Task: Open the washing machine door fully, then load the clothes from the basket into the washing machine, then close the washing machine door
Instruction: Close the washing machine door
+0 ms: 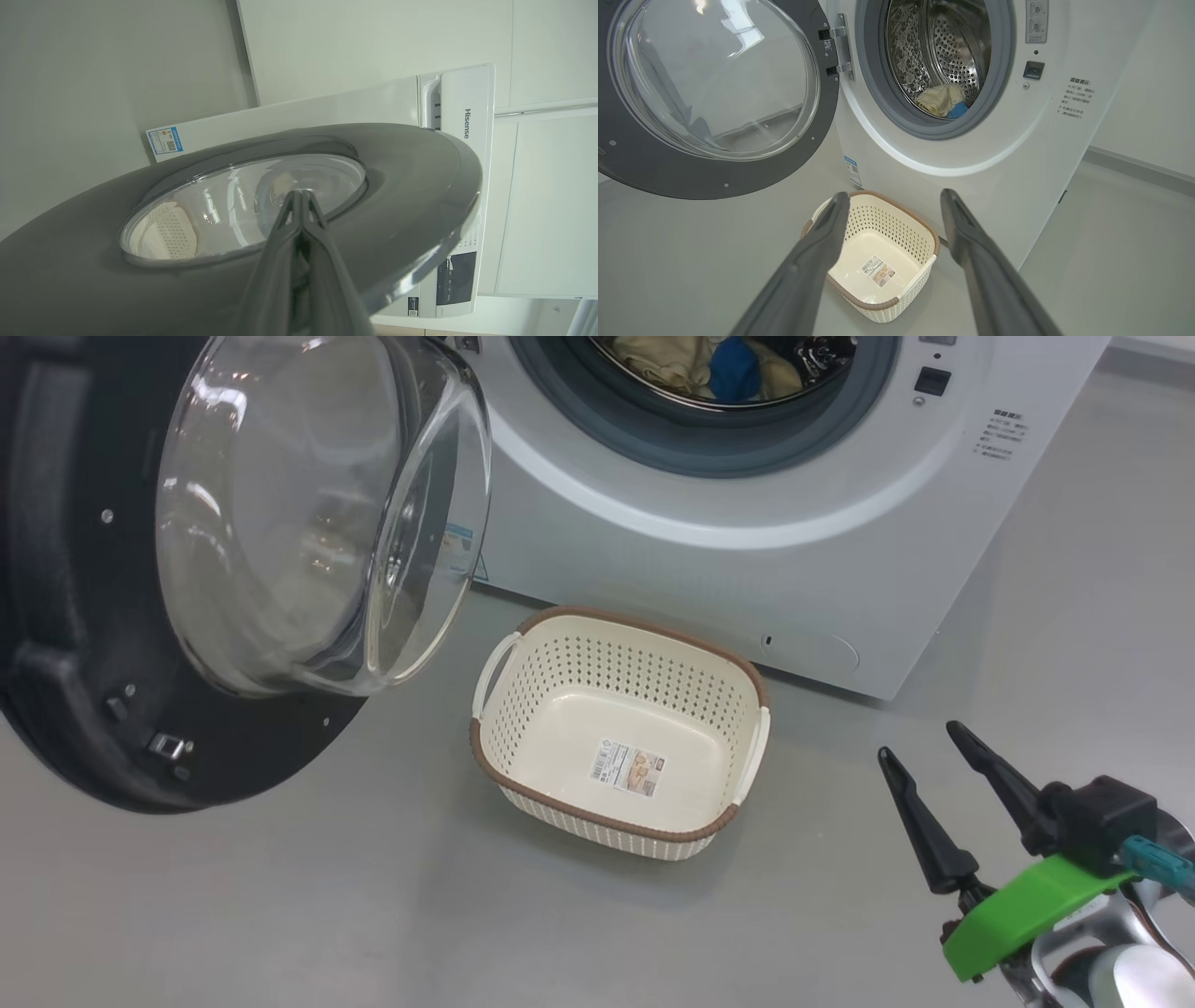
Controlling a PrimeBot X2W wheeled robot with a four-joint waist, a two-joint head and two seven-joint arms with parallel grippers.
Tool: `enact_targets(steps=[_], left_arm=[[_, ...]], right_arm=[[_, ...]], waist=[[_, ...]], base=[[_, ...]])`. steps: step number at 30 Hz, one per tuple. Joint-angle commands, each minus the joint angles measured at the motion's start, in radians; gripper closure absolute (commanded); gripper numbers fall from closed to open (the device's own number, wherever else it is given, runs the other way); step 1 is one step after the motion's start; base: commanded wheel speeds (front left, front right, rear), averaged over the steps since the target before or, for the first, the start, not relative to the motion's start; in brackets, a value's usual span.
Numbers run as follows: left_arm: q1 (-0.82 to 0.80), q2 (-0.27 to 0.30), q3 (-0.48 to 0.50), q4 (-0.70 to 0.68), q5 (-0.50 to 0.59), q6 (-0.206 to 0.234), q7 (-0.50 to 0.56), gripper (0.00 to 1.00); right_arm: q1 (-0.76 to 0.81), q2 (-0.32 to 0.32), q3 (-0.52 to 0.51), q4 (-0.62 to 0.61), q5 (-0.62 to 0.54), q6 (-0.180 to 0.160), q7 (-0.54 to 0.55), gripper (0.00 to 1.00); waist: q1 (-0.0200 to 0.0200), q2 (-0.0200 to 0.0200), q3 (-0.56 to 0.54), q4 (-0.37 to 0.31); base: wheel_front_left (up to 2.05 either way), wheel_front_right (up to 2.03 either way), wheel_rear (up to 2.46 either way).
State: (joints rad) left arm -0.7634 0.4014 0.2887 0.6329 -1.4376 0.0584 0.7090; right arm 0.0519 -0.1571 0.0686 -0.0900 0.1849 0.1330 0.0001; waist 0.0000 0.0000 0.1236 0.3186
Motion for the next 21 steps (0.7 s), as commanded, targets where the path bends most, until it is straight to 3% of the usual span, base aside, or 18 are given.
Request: enact_targets(steps=[1, 21], left_arm=[[-0.008, 0.039, 0.019, -0.051, -0.014, -0.003, 0.025, 1.00], [0.096, -0.051, -0.047, -0.304, -0.111, -0.015, 0.237, 1.00]], right_arm=[[-0.046, -0.020, 0.013, -0.032, 0.006, -0.002, -0.004, 0.00], [-0.053, -0.022, 0.022, -0.029, 0.008, -0.002, -0.004, 0.00]], waist=[[0.0000, 0.0000, 0.001, 0.001], [0.0000, 0.0000, 0.002, -0.027]], base=[[0.00, 0.00, 0.00], [0.00, 0.00, 0.00]])
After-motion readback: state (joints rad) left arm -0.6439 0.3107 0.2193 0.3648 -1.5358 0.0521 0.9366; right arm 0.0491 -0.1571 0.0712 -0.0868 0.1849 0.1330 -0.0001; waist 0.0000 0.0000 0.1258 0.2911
